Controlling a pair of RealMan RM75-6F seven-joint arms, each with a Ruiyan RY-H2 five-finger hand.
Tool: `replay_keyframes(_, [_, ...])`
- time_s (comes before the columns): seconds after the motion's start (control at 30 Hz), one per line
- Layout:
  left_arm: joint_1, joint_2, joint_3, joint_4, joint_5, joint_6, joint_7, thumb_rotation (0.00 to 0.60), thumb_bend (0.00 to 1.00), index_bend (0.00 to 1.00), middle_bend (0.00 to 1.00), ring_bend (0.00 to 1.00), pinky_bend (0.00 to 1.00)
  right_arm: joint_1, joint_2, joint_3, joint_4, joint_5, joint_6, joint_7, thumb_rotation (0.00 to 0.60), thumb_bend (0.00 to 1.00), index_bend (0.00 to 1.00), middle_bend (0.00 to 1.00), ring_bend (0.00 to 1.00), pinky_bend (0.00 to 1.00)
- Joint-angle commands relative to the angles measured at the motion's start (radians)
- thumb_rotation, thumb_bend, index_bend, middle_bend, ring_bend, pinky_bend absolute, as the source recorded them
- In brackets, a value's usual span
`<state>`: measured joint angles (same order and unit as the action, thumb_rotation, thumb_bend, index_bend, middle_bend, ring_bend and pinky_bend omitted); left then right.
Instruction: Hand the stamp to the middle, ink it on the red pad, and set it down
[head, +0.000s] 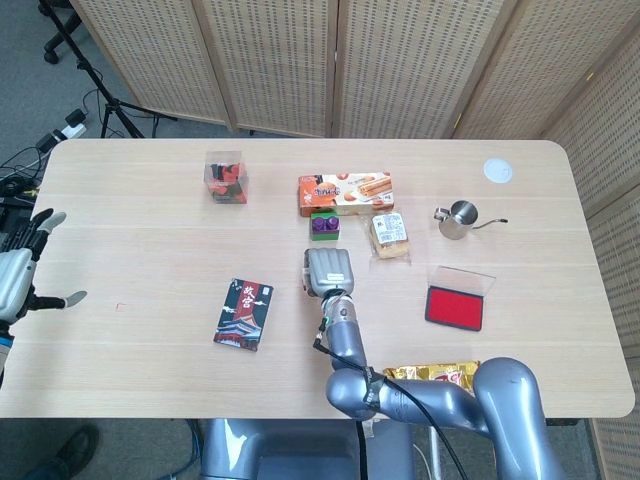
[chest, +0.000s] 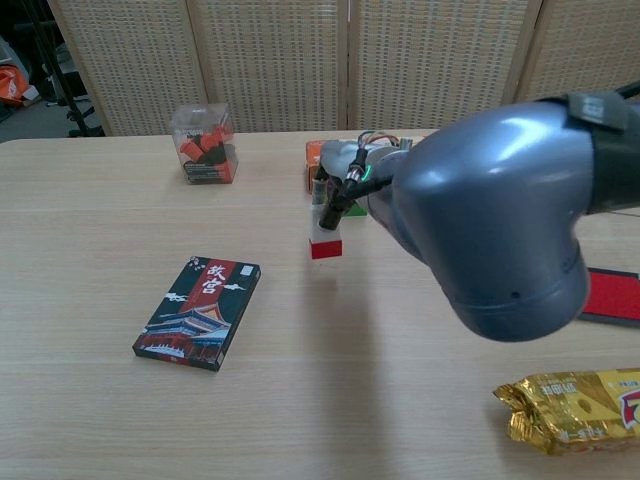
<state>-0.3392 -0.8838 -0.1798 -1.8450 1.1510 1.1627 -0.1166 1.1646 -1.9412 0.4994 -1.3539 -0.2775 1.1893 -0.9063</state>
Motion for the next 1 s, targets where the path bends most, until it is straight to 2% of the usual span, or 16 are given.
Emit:
replay_keyframes(0.03, [0.0, 0.0, 0.001, -0.001, 0.003, -0.001, 0.001, 0.6, 0.0, 0.0, 0.0, 0.0, 0.0, -0.055, 0.086, -0.029, -0.119, -0.126, 0.048, 0.051, 0.6, 0.56, 0.59, 0.98, 1.0, 1.0])
replay_keyframes(0.3, [-0.002, -0.007, 0.009, -0.011, 0.018, -0.004, 0.023, 0.6, 0.0, 0.0, 0.0, 0.0, 0.0, -0.225, 0.283, -0.156, -0.287, -0.362, 0.118, 0.186, 0.6, 0.56, 0.6, 0.98, 1.0, 1.0])
replay_keyframes(0.53, [-0.005, -0.016, 0.02, -0.025, 0.031, -0.006, 0.056, 0.6, 0.0, 0.0, 0.0, 0.0, 0.0, -0.367, 0.437, -0.27, -0.344, -0.524, 0.104, 0.345, 0.6, 0.57, 0.6, 0.98, 1.0, 1.0])
replay_keyframes(0.73, [-0.006, -0.026, 0.023, -0.032, 0.027, 0.002, 0.088, 0.6, 0.0, 0.0, 0.0, 0.0, 0.0, -0.448, 0.517, -0.348, -0.343, -0.629, 0.072, 0.458, 0.6, 0.57, 0.61, 0.98, 1.0, 1.0])
replay_keyframes(1.0, [-0.008, -0.036, 0.023, -0.037, 0.012, 0.008, 0.116, 0.6, 0.0, 0.0, 0.0, 0.0, 0.0, -0.552, 0.55, -0.447, -0.234, -0.768, 0.044, 0.627, 0.6, 0.57, 0.61, 0.98, 1.0, 1.0])
